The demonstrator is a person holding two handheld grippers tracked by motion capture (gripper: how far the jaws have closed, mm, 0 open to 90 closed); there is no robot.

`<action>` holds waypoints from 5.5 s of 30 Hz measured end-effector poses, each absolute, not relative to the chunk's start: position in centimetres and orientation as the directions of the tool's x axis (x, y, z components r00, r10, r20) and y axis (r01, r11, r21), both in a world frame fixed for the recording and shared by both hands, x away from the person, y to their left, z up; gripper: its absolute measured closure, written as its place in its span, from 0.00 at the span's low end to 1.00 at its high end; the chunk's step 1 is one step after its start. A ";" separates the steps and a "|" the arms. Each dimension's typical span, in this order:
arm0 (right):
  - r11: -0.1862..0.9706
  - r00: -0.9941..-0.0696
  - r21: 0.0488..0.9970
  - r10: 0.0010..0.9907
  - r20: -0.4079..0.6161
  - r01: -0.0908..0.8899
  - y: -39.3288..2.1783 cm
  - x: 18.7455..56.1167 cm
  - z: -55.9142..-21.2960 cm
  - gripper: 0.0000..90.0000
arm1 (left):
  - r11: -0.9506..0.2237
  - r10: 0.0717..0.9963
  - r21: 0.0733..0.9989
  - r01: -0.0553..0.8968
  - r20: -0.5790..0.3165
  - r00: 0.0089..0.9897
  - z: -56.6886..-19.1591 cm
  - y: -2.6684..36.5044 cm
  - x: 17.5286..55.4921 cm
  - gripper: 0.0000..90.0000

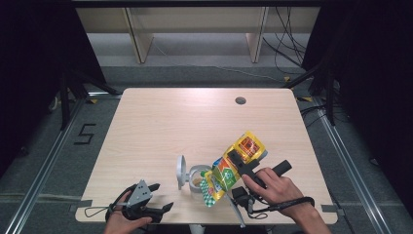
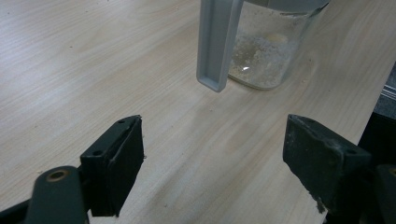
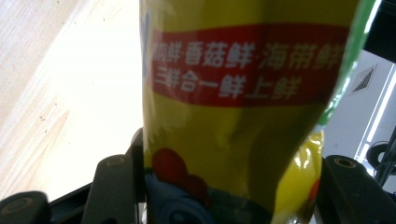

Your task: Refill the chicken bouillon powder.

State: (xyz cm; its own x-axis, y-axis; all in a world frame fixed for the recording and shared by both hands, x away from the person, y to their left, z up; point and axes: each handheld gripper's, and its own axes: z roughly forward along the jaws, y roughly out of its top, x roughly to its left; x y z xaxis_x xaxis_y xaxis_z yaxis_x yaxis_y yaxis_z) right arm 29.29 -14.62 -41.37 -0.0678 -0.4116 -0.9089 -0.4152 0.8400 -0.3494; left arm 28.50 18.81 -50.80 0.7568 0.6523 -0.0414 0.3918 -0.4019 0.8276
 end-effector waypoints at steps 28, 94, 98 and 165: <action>0.832 -0.061 -0.371 -0.432 -0.900 -0.412 -14.9 29.2 -41.2 0.50 | -0.403 0.653 0.827 0.392 -0.040 0.756 -50.8 18.8 28.5 0.22; 0.812 -0.047 -0.387 -0.450 -0.892 -0.436 -14.5 28.7 -41.0 0.51 | -0.387 0.662 0.836 0.389 -0.042 0.749 -51.0 18.7 28.6 0.22; 0.814 -0.053 -0.387 -0.451 -0.891 -0.433 -14.5 28.8 -41.2 0.51 | -0.399 0.662 0.834 0.381 -0.025 0.749 -51.0 18.7 28.6 0.22; 0.806 -0.052 -0.406 -0.471 -0.880 -0.432 -14.8 29.3 -40.8 0.52 | -0.415 0.655 0.824 0.385 -0.022 0.755 -50.8 18.9 28.6 0.22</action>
